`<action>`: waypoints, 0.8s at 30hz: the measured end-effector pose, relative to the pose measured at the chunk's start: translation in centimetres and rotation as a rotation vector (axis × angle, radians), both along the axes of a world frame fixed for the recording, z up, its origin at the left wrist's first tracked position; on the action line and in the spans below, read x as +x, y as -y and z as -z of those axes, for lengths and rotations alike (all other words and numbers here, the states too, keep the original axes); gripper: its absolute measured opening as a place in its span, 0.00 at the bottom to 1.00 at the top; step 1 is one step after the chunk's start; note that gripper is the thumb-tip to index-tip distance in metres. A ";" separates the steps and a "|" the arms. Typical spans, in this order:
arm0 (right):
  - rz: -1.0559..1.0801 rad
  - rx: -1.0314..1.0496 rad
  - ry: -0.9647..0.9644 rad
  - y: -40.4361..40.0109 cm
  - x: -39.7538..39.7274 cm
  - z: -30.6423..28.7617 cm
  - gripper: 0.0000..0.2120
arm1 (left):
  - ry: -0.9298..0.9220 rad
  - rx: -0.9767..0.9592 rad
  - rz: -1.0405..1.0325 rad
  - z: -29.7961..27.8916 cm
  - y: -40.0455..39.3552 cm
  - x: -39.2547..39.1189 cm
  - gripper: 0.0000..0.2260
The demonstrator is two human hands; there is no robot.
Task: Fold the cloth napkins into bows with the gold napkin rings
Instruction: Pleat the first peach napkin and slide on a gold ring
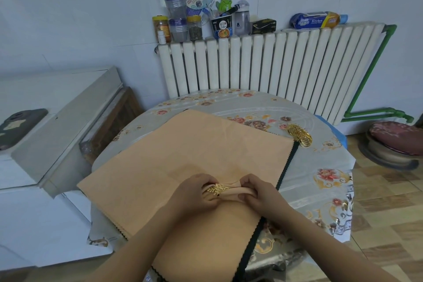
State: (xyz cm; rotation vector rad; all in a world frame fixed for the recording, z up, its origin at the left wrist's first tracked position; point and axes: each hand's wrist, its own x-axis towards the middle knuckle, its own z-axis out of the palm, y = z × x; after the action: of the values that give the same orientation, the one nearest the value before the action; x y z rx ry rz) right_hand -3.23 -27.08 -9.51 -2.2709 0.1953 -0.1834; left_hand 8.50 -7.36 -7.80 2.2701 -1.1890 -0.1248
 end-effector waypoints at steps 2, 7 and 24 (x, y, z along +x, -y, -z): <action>-0.010 -0.016 -0.013 0.0 0.0 -0.2 0.15 | 0.156 -0.016 -0.016 1.1 -0.4 0.2 0.25; -0.079 -0.333 0.138 -0.8 1.0 -0.5 0.30 | -0.015 -0.312 -0.119 1.4 -1.9 -0.7 0.15; 0.000 -0.151 0.151 -4.2 3.6 0.6 0.24 | 0.152 -0.369 -0.087 3.3 -3.4 -2.7 0.12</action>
State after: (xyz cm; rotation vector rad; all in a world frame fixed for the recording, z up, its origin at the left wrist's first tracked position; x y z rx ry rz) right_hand 0.35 -22.91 -10.08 -2.3938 0.1053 -0.3798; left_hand 5.81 -3.91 -11.06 2.0259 -1.0826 0.2826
